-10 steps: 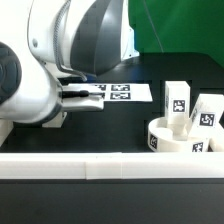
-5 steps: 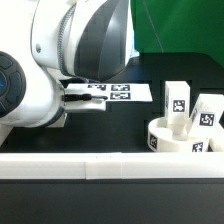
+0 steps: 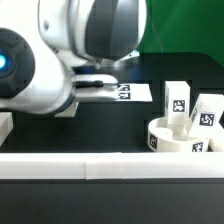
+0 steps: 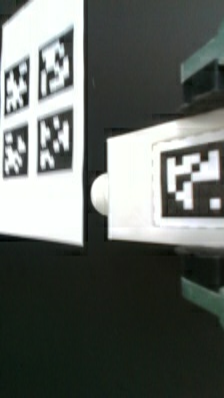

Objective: Assemble stool

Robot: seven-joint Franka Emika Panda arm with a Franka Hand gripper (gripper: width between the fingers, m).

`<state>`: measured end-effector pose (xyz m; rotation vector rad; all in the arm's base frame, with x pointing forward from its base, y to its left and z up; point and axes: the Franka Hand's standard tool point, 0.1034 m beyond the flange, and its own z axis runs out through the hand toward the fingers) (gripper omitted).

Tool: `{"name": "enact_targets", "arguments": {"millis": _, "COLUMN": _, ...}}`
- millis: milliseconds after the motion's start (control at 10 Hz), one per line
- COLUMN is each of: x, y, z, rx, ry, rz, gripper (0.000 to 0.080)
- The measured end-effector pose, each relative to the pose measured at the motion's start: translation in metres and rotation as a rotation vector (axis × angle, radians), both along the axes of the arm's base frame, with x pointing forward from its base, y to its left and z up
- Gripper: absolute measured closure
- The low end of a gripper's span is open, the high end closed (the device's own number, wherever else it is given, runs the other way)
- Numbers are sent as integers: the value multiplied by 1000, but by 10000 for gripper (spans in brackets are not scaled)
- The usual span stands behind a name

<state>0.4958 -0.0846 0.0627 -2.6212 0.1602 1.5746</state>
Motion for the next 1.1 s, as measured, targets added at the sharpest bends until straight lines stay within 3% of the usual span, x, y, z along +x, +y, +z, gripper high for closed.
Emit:
{"name": "enact_targets", "arguments": {"millis": 200, "x": 17, "y": 38, "z": 30, "rx": -63, "ry": -12, "rz": -57, "gripper": 465}}
{"name": "enact_targets", "arguments": {"millis": 300, "x": 25, "y": 43, "z": 35, "rx": -70, "ry": -45, "rz": -53, "gripper": 465}}
{"name": "enact_targets", "arguments": {"millis": 500, "x": 28, "y": 41, "z": 32, "rx": -71, "ry": -77, "rz": -54, "gripper": 465}}
{"name": "enact_targets", "arguments": {"millis": 700, "x": 48, "y": 42, "z": 24, "rx": -94, "ry": -250, "rz": -61, "gripper": 465}}
{"name": "enact_targets", "arguments": {"millis": 800, "x": 36, "y": 47, "z": 24, "rx": -105, "ry": -306, "rz": -111, "gripper": 465}}
{"name": "enact_targets", "arguments": {"millis": 900, "x": 40, "y": 57, "z": 25, "rx": -132, "ry": -390, "rz": -144, "gripper": 465}}
{"name": "enact_targets", "arguments": {"millis": 1100, "x": 58, "y": 89, "z": 41, "rx": -141, "ry": -616, "rz": -137, "gripper": 465}}
